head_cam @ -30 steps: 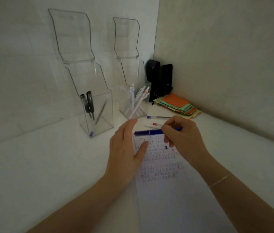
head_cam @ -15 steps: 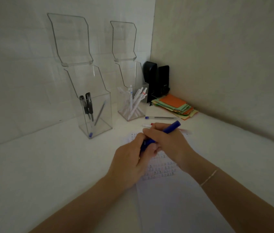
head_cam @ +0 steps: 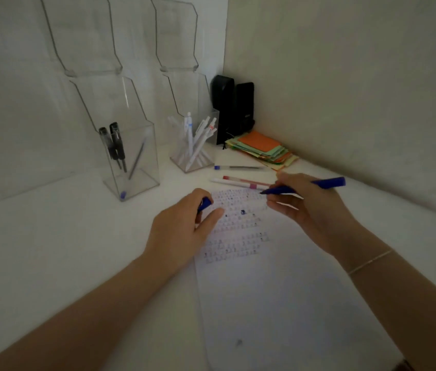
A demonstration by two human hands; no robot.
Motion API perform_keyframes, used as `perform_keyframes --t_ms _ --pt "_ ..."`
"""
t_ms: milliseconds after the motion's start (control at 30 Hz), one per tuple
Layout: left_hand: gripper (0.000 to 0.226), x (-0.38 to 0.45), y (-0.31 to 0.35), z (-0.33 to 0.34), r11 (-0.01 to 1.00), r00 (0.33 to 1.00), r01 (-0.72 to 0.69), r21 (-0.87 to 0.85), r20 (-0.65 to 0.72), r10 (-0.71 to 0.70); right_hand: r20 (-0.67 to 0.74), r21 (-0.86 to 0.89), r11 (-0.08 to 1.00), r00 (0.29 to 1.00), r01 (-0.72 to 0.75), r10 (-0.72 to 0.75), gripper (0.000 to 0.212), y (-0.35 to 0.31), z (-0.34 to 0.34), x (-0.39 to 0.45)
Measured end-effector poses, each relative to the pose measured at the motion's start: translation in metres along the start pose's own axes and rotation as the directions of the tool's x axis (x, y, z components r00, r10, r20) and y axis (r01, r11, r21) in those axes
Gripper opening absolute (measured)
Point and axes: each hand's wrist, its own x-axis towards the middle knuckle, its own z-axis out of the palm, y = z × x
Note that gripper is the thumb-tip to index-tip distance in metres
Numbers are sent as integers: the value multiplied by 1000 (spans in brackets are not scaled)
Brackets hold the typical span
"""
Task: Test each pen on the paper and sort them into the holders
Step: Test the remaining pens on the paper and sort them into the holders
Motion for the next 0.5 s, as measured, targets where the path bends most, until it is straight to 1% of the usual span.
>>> perform_keyframes --t_ms 33,100,167,267,333,433,500 --pt "29 -1 1 1 1000 999 -28 9 20 27 14 -58 998 1000 -1 2 11 6 -2 -3" --pt "29 -2 0 3 997 995 -74 22 71 72 -7 -162 986 1000 23 -24 23 19 -4 -8" --pt "31 -4 1 4 993 987 -107 41 128 101 -28 -209 977 998 48 -55 26 31 -5 -10" --pt "30 -5 0 6 987 973 -133 89 201 113 -27 -295 950 992 107 -120 22 45 -3 -13" --pt "30 -5 -2 7 982 968 -135 134 230 101 -23 -292 947 989 131 -144 20 51 -1 -13" --pt "30 -4 -4 10 975 965 -132 178 250 85 7 -363 917 985 162 -172 17 55 -1 -14" --pt "30 -3 -4 10 974 965 -133 185 249 85 34 -396 905 988 154 -153 18 55 -2 -14"
